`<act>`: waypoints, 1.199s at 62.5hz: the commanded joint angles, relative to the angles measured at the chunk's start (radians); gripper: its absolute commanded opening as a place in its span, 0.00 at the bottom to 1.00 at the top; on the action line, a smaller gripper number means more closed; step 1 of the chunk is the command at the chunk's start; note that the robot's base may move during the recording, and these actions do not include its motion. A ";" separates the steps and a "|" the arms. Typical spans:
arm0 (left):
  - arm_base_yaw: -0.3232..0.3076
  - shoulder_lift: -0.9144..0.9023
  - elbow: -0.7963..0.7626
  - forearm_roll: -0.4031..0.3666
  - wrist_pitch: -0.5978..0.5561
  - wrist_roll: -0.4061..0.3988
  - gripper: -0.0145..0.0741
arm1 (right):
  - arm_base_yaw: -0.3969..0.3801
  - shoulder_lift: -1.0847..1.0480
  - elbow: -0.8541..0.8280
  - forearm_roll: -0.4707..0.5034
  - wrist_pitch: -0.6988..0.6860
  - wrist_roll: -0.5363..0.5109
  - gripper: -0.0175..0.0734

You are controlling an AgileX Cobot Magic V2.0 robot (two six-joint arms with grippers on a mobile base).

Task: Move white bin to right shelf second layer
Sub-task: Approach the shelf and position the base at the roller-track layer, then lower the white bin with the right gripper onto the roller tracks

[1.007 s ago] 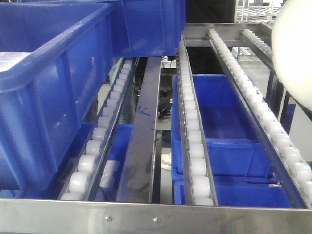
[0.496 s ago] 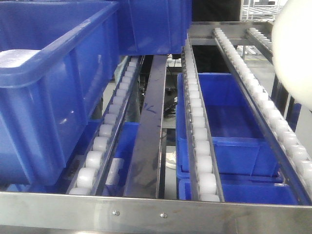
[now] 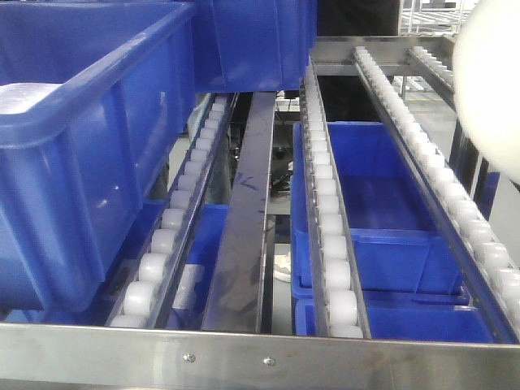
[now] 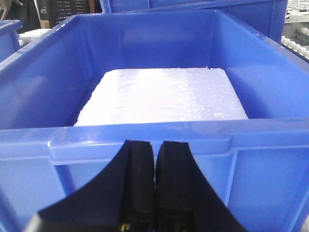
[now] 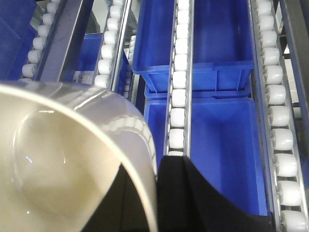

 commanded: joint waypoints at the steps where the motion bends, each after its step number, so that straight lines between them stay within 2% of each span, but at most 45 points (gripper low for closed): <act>1: -0.003 -0.014 0.037 -0.006 -0.084 -0.003 0.26 | -0.008 0.009 -0.031 0.001 -0.092 0.000 0.25; 36: -0.003 -0.014 0.037 -0.006 -0.084 -0.003 0.26 | -0.008 0.062 -0.046 -0.008 -0.106 0.000 0.25; 57: -0.003 -0.014 0.037 -0.006 -0.084 -0.003 0.26 | -0.008 0.482 -0.269 -0.093 -0.111 -0.001 0.25; 75: -0.003 -0.014 0.037 -0.006 -0.084 -0.003 0.26 | -0.008 0.799 -0.493 -0.096 -0.112 -0.001 0.25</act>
